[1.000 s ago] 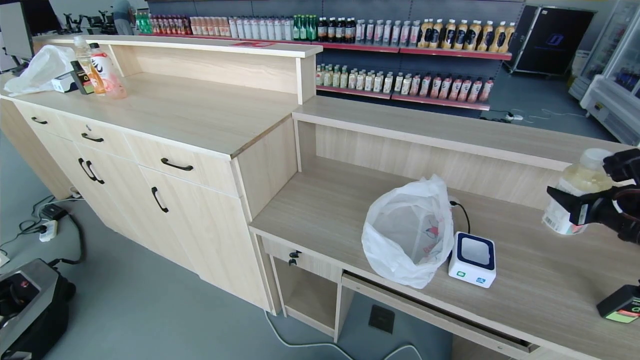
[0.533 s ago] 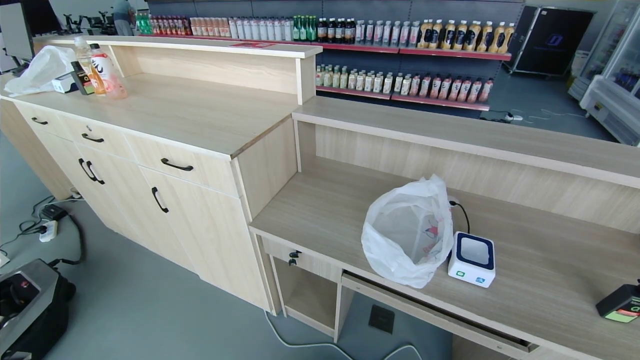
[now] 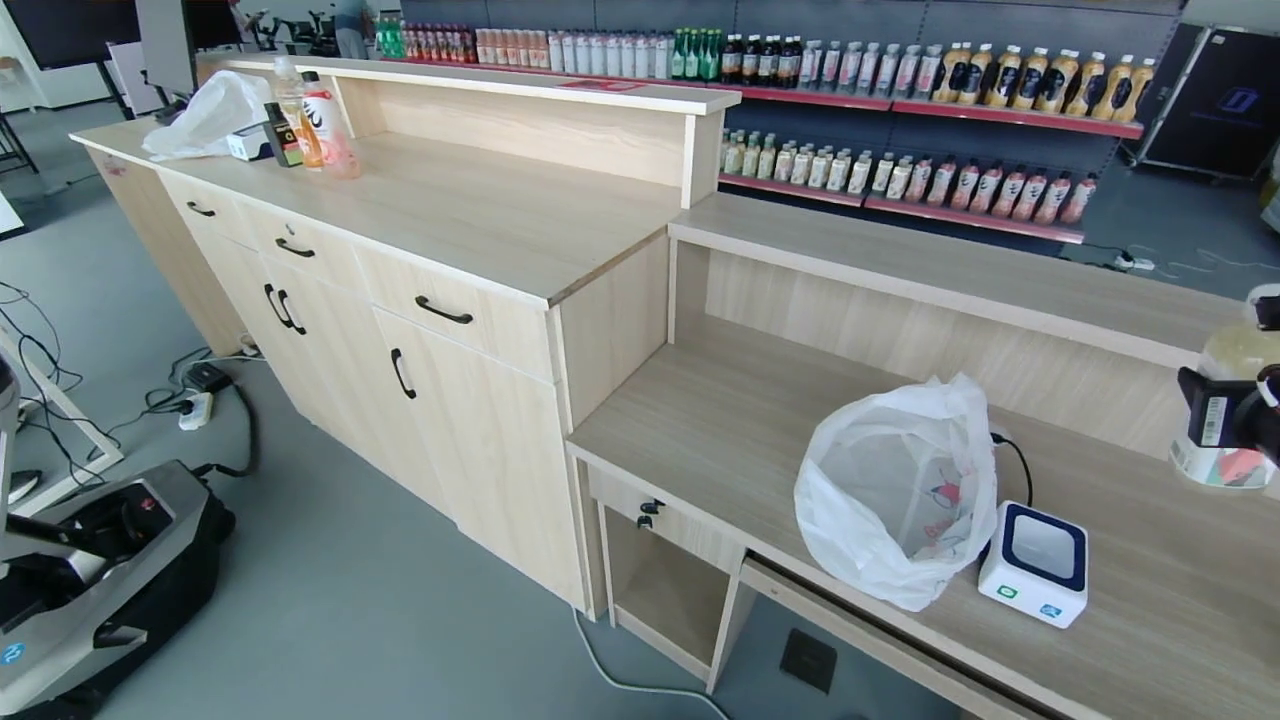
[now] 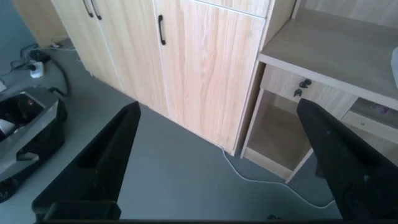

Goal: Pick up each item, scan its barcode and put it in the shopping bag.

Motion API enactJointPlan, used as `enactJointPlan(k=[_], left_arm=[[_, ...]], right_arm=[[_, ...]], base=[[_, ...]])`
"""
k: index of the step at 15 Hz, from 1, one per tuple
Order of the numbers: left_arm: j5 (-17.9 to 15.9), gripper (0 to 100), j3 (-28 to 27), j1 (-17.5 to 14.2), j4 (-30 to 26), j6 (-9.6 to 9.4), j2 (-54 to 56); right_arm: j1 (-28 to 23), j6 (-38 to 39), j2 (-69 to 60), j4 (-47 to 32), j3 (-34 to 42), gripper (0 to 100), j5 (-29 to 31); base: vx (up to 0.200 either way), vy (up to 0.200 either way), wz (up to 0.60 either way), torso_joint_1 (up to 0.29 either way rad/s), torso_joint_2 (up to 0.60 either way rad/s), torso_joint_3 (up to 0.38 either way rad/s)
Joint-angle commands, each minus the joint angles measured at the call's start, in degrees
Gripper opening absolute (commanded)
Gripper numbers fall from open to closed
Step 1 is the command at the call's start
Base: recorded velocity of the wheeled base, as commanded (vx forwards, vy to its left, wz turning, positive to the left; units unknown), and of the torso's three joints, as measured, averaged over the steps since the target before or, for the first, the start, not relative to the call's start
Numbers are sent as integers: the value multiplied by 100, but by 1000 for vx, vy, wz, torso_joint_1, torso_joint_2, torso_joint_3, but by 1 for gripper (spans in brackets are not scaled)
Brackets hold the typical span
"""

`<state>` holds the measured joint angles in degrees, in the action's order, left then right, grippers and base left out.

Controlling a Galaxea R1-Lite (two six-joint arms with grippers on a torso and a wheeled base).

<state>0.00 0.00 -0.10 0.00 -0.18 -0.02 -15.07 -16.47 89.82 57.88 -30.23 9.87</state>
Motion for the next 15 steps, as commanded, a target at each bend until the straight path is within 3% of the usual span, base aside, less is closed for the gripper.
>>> enactJointPlan(k=[1,8,10,15], left_arm=[[0,100,0,1,0,1,2],[0,100,0,1,0,1,2],[0,100,0,1,0,1,2],[-9,100,0,1,0,1,2]], right_arm=[[-58,65,290,30,-35,0,-1392],[558,452,2453,962,-756,0,-1682],[689,408,3164,1217,-1292,0,-2068],[997,381,4782,1806,-2663,0,-2244]], base=[[0,0,0,0,0,0],[0,0,0,0,0,0],[0,0,0,0,0,0],[0,0,0,0,0,0]])
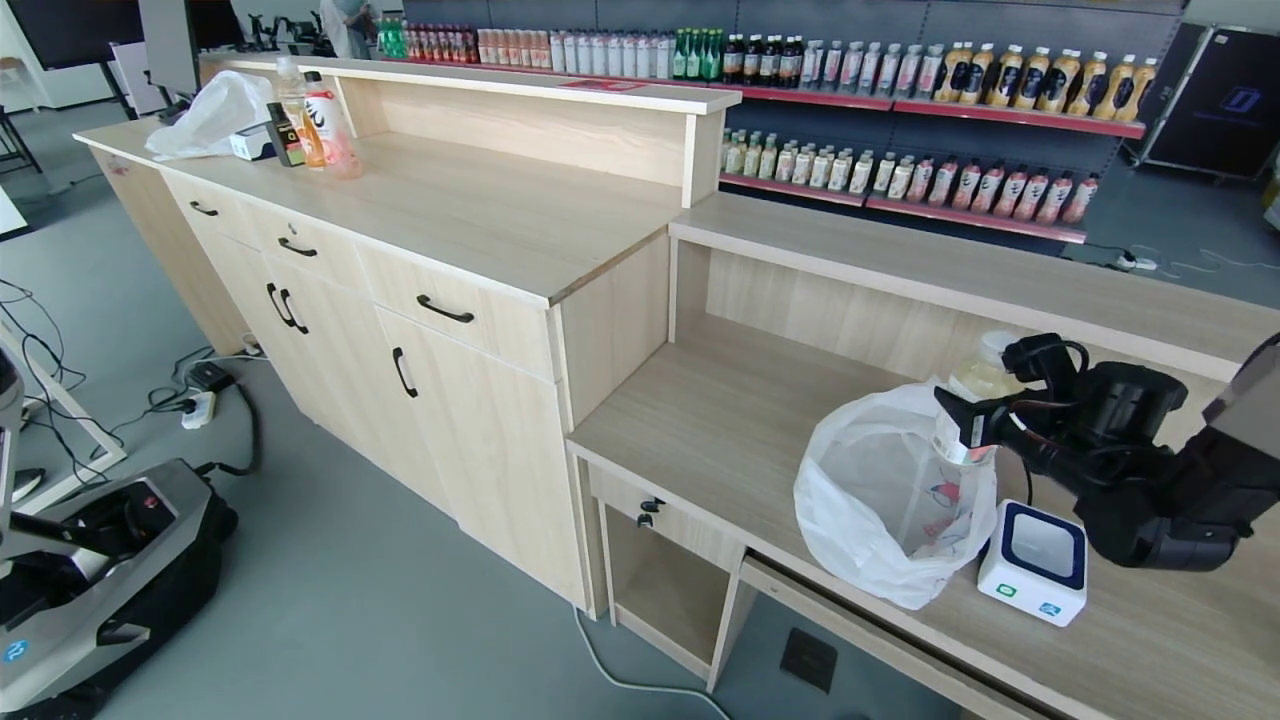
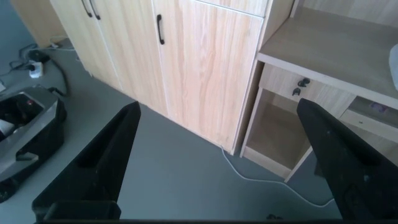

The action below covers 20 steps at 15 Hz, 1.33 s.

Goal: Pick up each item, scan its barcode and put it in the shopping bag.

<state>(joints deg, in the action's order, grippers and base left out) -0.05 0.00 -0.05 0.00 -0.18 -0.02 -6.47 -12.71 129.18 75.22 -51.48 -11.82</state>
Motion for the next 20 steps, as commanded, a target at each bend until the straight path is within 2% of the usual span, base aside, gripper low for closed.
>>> enactJointPlan(k=[1,4,8,9,19,20], left_arm=[[5,100,0,-4,0,1,2],[-4,100,0,-4,0,1,2],[-4,100,0,-4,0,1,2],[5,100,0,-4,0,1,2],[5,100,0,-4,0,1,2],[5,100,0,-4,0,1,2]], right_arm=[[164,-3,1030,90,-697,0,-83],[182,-64,1601,362,-1215,0,-83],[173,-144,1882,635,-1259,0,-92],[173,-100,1979,635,-1470,0,-83],[102,-3,2243,652,-1215,0,-74],[102,-3,2243,652,-1180,100,-83]], base=[[0,0,0,0,0,0],[0,0,0,0,0,0],[0,0,0,0,0,0],[0,0,0,0,0,0],[0,0,0,0,0,0],[0,0,0,0,0,0]])
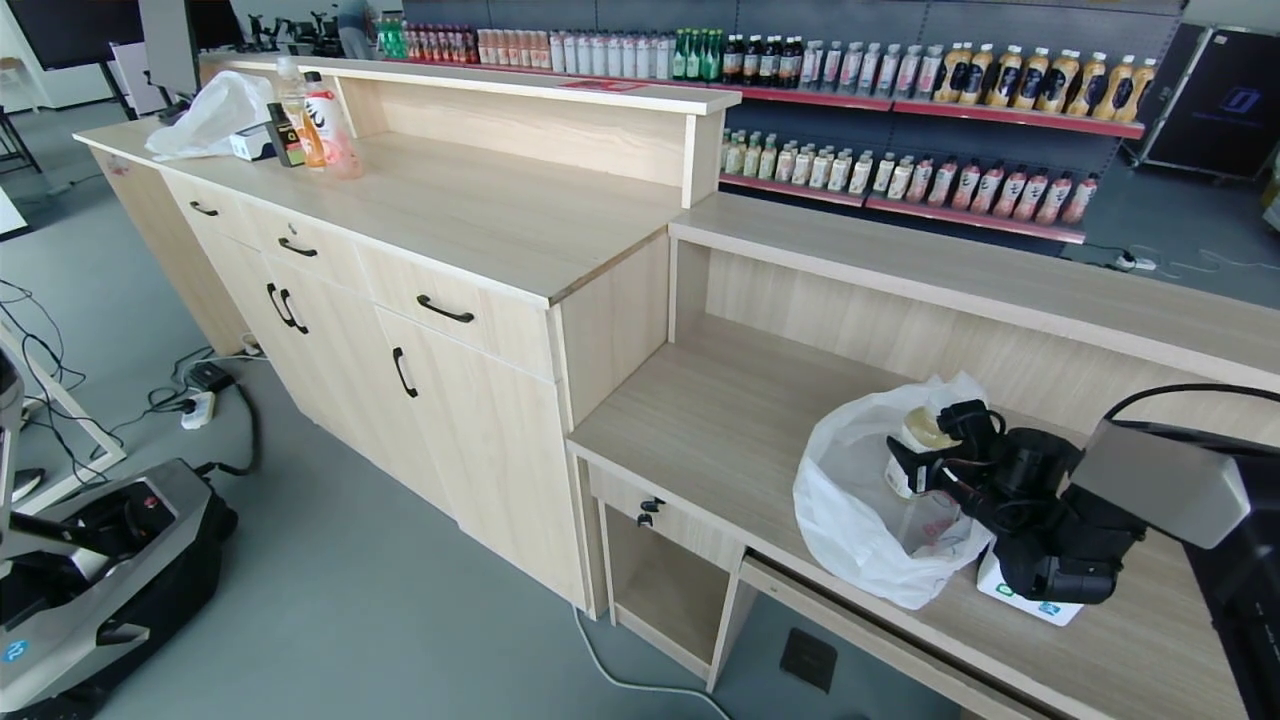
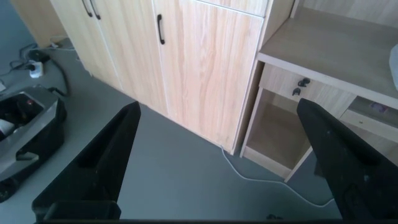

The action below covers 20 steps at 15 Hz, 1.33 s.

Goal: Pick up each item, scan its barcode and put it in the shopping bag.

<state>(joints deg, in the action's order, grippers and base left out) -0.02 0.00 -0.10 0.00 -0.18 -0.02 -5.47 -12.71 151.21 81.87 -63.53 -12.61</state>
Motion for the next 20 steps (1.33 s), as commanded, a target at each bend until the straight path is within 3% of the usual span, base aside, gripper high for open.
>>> enactJointPlan(k=[1,5,7,9,12,13,16,18,20], left_arm=[[-6,100,0,1,0,1,2],[2,100,0,1,0,1,2],[-6,100,0,1,0,1,2],[-6,100,0,1,0,1,2],[-6,100,0,1,0,1,2],[2,100,0,1,0,1,2],[2,100,0,1,0,1,2],[2,100,0,1,0,1,2],[-6,100,0,1,0,1,2]], right_arm=[[2,-3,31,31,121,100,-5],[108,32,-663,39,279,100,-5],[196,15,-1560,-339,517,100,4],[152,-258,-3300,-1261,1431,100,21],[-542,-882,-5699,-3098,2556,100,48],[-991,-1471,-6728,-3661,2767,100,39],[-2037,-1673,-8732,-4847,3092,100,144],[-2168,-1690,-9400,-5331,3162,100,636],[-1896,-1409,-9540,-5340,3118,100,1735]], base=[[0,0,0,0,0,0],[0,0,0,0,0,0],[0,0,0,0,0,0],[0,0,0,0,0,0],[0,0,0,0,0,0],[0,0,0,0,0,0],[0,0,0,0,0,0],[0,0,0,0,0,0],[0,0,-600,-5,-2,5]])
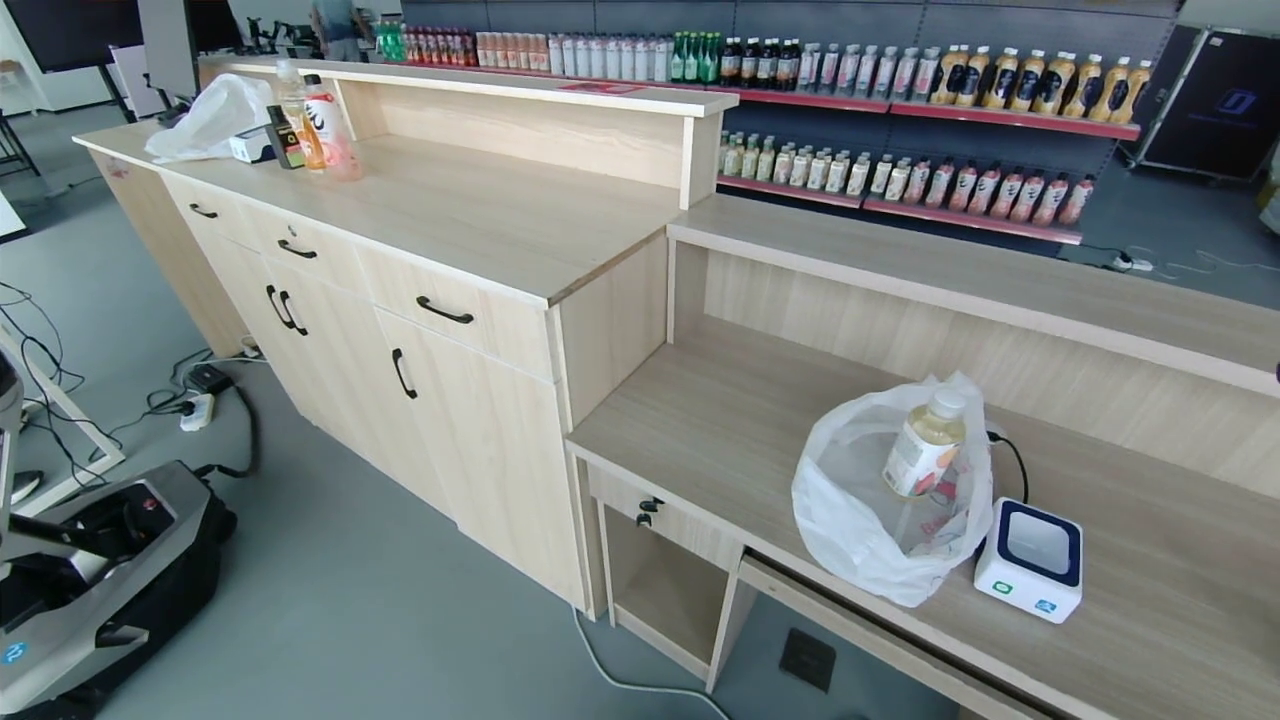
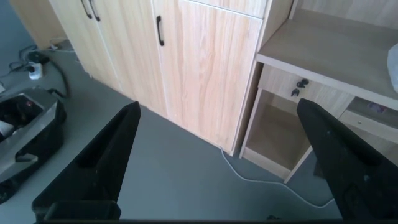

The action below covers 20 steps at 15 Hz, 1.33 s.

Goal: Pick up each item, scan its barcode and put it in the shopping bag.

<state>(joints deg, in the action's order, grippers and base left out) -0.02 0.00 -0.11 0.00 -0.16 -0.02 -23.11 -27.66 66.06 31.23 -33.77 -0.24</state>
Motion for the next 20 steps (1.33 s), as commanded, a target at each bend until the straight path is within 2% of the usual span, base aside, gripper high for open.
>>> enactJointPlan(k=[1,2,3,5,6,8,10,13,14,16,20], left_arm=[[-6,100,0,2,0,-2,2],[2,100,0,2,0,-2,2],[-6,100,0,2,0,-2,2],[2,100,0,2,0,-2,2],[2,100,0,2,0,-2,2],[2,100,0,2,0,-2,2],[2,100,0,2,0,-2,2],[2,100,0,2,0,-2,2],[2,100,0,2,0,-2,2],[2,100,0,2,0,-2,2],[-6,100,0,2,0,-2,2]], right_arm=[[-106,164,-990,-311,107,100,604],[-53,244,-797,-355,46,100,754],[-396,481,-357,-381,-174,100,965],[-985,578,566,-583,-666,100,1026],[-1336,578,935,-750,-886,100,1035],[-1696,569,1752,-908,-1387,100,1053],[-2364,367,2350,-1014,-1536,100,921],[-3015,-618,3009,-1181,-1466,100,60],[-3418,-1470,3290,-1497,-1545,100,-459],[-3418,-2323,3660,-1559,-1791,100,-916],[-3418,-2551,4169,-1585,-2108,100,-1654]], base=[[0,0,-600,-2,-2,2],[0,0,-600,-2,-2,12],[0,0,-600,2,12,-2],[0,0,-600,12,5,5],[0,0,-600,-2,2,2],[0,0,-600,2,0,2],[0,0,-300,4,1,4],[0,0,0,0,0,0],[0,0,0,0,0,0],[0,0,0,0,0,0],[0,0,0,0,0,0]])
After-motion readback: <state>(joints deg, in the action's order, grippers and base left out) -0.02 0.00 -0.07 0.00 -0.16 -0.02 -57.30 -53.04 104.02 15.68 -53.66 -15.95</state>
